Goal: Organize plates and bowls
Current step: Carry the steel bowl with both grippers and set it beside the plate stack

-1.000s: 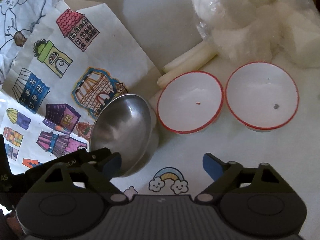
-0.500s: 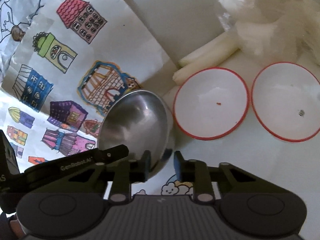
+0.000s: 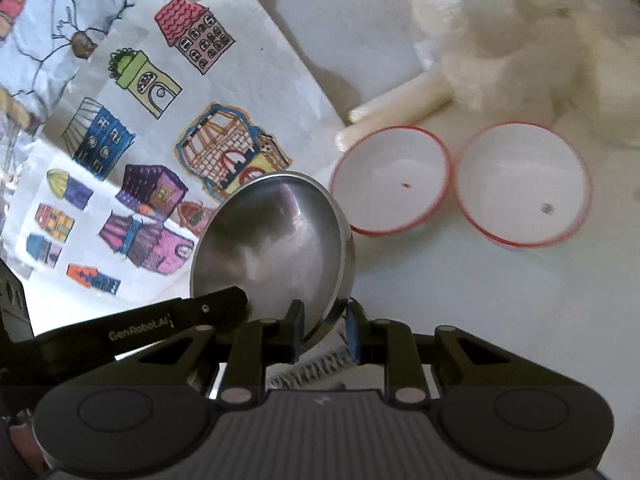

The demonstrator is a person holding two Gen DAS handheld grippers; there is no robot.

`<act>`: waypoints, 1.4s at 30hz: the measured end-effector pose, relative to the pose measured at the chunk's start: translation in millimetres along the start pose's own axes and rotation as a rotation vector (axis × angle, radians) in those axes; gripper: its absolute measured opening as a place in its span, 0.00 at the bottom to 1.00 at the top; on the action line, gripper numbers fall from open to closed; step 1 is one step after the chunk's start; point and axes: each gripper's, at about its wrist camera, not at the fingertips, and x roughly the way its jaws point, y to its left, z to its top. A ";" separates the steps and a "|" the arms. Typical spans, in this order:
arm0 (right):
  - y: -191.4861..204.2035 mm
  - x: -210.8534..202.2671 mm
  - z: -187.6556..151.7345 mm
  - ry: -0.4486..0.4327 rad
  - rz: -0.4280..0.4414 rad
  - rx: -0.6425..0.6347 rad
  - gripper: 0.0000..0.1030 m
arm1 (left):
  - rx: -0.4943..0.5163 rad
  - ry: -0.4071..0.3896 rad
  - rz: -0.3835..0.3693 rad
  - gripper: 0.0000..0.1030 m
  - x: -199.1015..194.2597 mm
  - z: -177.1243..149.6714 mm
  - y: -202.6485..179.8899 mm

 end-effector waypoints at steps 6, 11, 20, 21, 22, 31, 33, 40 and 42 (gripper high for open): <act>-25.9 -41.0 -12.6 0.002 -0.029 -0.009 0.24 | 0.018 -0.001 -0.043 0.16 -10.9 -21.4 -38.7; -51.5 -71.9 -21.2 0.027 -0.047 -0.015 0.24 | 0.022 0.022 -0.057 0.16 -19.2 -48.9 -68.0; -82.4 -101.6 -36.4 0.129 -0.067 -0.074 0.24 | 0.019 0.096 -0.041 0.17 -20.5 -97.2 -105.0; -85.0 -102.9 -38.2 0.143 -0.065 -0.081 0.24 | 0.020 0.101 -0.034 0.17 -19.8 -101.6 -107.1; -86.9 -103.2 -40.0 0.156 -0.062 -0.087 0.24 | 0.016 0.106 -0.026 0.17 -20.1 -106.0 -108.5; -82.0 -96.4 -41.5 0.265 -0.003 -0.218 0.24 | -0.132 0.121 0.045 0.20 -35.9 -136.4 -102.4; -76.8 -92.7 -39.8 0.288 0.009 -0.258 0.24 | -0.171 0.125 0.064 0.20 -38.0 -140.9 -99.4; -67.8 -81.4 -34.1 0.351 0.040 -0.352 0.24 | -0.264 0.108 0.119 0.19 -41.8 -147.7 -93.0; -67.7 -79.7 -32.4 0.360 0.045 -0.363 0.24 | -0.276 0.105 0.126 0.19 -41.9 -148.8 -93.4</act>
